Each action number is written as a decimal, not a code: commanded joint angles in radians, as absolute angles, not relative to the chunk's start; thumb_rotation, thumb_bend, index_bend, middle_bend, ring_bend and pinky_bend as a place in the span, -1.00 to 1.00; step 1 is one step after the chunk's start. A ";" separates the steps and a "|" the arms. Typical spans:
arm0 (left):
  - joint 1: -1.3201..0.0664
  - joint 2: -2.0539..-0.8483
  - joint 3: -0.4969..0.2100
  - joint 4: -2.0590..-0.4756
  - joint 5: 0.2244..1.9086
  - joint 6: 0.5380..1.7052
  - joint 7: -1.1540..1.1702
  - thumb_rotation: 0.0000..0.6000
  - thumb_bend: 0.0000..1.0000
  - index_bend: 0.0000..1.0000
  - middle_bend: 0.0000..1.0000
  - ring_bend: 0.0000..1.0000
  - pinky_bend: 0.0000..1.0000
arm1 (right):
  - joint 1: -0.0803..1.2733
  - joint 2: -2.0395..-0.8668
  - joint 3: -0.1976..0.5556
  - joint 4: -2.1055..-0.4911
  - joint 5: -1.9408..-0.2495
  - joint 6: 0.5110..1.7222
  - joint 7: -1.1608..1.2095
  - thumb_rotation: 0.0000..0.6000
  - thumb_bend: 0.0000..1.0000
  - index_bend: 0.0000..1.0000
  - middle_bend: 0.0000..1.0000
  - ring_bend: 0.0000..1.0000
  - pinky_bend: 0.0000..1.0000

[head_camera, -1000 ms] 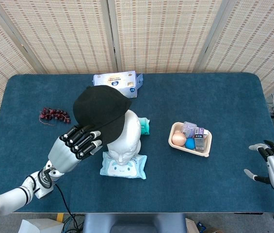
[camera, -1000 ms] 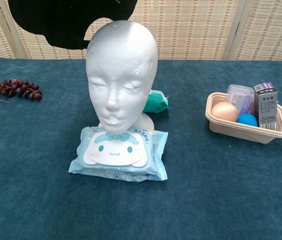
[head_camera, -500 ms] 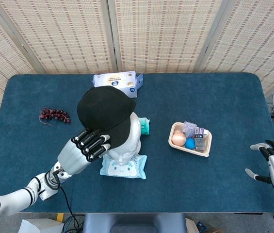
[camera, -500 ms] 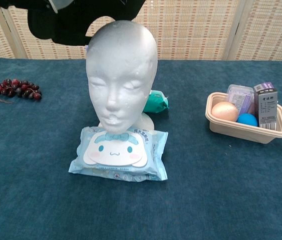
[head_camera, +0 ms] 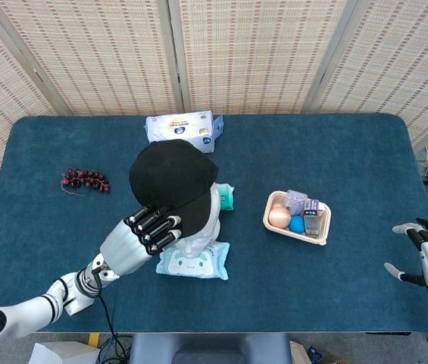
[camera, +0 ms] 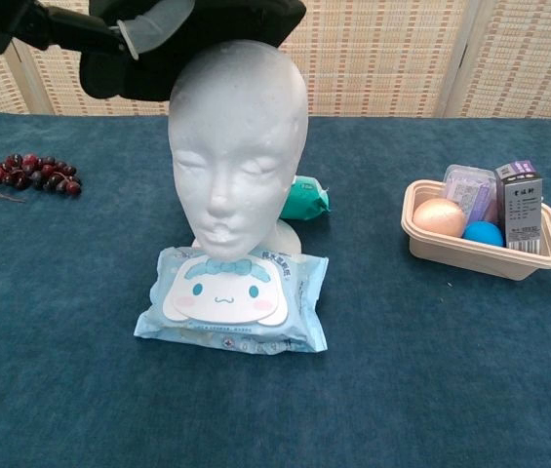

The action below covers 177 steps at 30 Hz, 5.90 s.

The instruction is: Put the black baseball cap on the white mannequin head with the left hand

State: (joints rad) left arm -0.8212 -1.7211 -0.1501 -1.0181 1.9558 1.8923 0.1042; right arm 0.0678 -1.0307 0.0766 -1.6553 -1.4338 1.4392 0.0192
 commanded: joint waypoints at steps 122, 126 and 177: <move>-0.718 -1.694 -0.027 -1.177 2.008 1.729 0.078 1.00 -0.13 0.15 0.04 -0.31 0.08 | 0.080 -1.030 0.088 -1.642 -1.388 1.403 0.002 1.00 -1.00 -0.35 -0.37 -0.69 -0.43; -0.708 -1.688 -0.028 -1.184 2.005 1.737 0.075 1.00 -0.13 0.09 0.04 -0.31 0.08 | 0.079 -1.030 0.087 -1.641 -1.389 1.404 0.001 1.00 -1.00 -0.35 -0.37 -0.69 -0.43; -0.612 -1.713 0.001 -1.203 2.026 1.749 0.106 1.00 -0.66 -0.43 -0.32 -0.40 -0.09 | 0.078 -1.027 0.091 -1.644 -1.379 1.403 0.007 1.00 -1.00 -0.35 -0.36 -0.69 -0.43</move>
